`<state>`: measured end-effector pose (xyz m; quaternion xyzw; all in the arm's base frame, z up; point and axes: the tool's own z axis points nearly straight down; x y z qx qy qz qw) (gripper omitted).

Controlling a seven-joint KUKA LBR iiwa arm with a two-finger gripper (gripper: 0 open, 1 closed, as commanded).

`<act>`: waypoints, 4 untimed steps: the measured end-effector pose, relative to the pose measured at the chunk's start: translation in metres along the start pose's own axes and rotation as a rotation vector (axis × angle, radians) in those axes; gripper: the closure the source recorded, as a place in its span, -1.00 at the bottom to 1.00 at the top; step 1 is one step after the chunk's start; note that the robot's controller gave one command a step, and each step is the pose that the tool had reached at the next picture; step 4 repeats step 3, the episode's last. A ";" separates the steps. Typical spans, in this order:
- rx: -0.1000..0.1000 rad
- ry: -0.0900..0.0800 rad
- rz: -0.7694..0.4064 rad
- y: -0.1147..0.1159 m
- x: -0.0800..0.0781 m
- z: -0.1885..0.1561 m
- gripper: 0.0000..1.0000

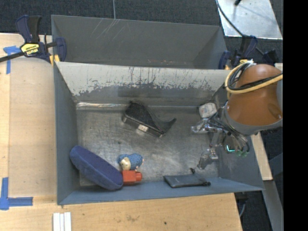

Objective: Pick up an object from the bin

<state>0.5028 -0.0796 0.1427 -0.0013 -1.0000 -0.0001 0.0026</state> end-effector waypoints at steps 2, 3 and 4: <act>-0.001 -0.006 0.172 0.085 -0.091 0.030 1.00; 0.001 -0.008 0.167 0.089 -0.097 -0.065 1.00; 0.001 -0.008 0.167 0.089 -0.097 -0.065 1.00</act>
Offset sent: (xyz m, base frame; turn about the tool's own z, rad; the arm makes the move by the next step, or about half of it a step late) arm 0.0906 0.0847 -0.0299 0.1753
